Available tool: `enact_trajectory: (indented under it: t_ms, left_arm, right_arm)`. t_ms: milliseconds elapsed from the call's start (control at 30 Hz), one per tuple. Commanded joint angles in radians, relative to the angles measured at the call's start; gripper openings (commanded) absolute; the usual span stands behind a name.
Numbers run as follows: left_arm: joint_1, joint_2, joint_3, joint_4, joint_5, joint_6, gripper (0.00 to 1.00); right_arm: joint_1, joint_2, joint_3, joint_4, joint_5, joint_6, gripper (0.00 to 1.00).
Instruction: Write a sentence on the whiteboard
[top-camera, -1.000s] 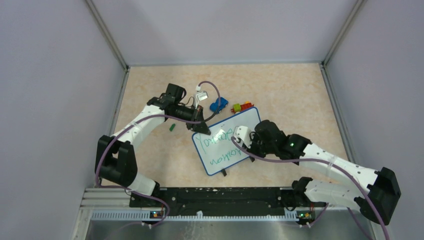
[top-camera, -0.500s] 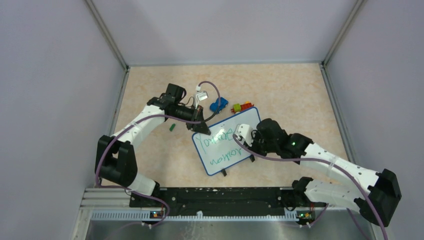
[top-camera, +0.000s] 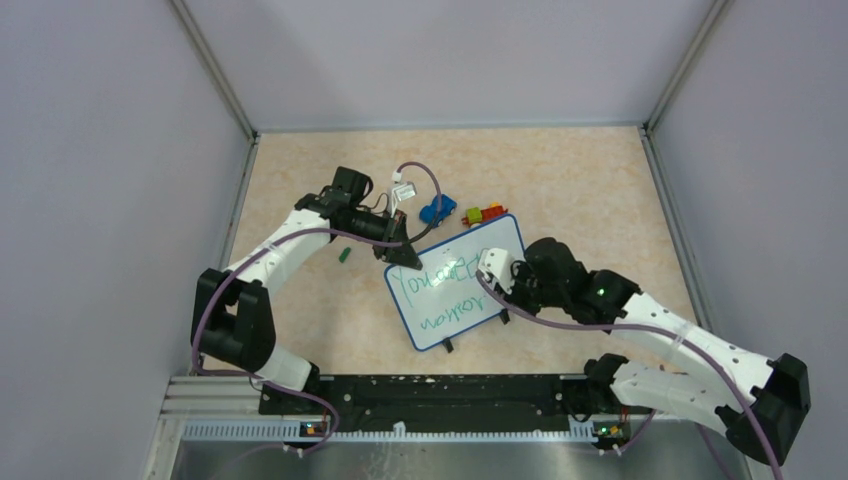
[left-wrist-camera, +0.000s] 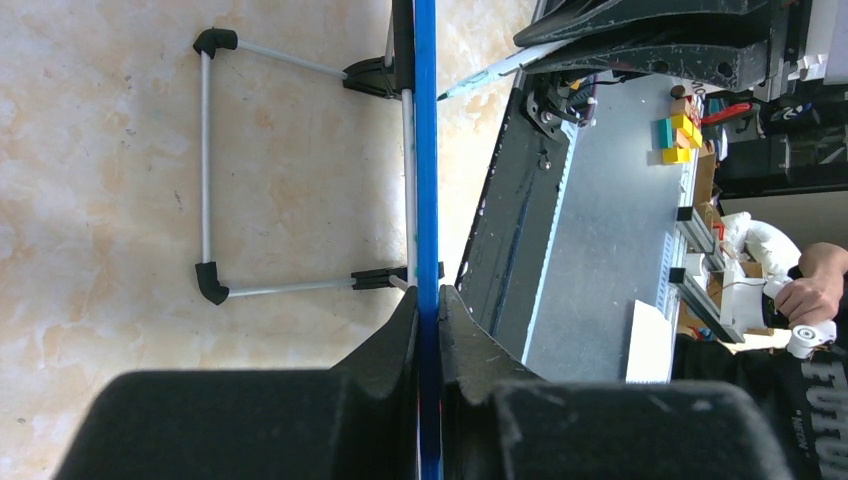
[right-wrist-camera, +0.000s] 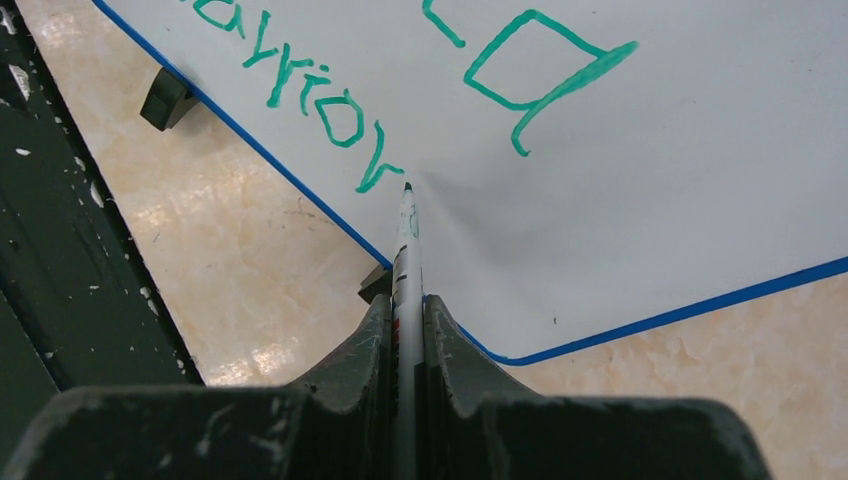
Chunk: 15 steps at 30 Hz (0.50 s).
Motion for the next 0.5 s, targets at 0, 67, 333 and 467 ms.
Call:
enact_trajectory:
  t_ms: [0,67,333,467]
  left_arm:
    - [-0.009,0.016,0.005,0.010,-0.022,0.016,0.00]
    - [-0.009,0.017,0.007,0.010,-0.022,0.015,0.00]
    - [-0.008,0.010,0.003,0.007,-0.023,0.021,0.00]
    - [-0.009,0.012,0.006,0.007,-0.022,0.019,0.00]
  right_arm:
    - [-0.017,-0.030,0.024,0.012,0.061,0.013,0.00]
    - [-0.039,-0.029,0.024,0.007,0.053,0.015,0.00]
    - [-0.092,-0.035,0.021,-0.016,0.008,0.005,0.00]
    - [-0.092,-0.032,0.015,-0.013,-0.005,0.006,0.00]
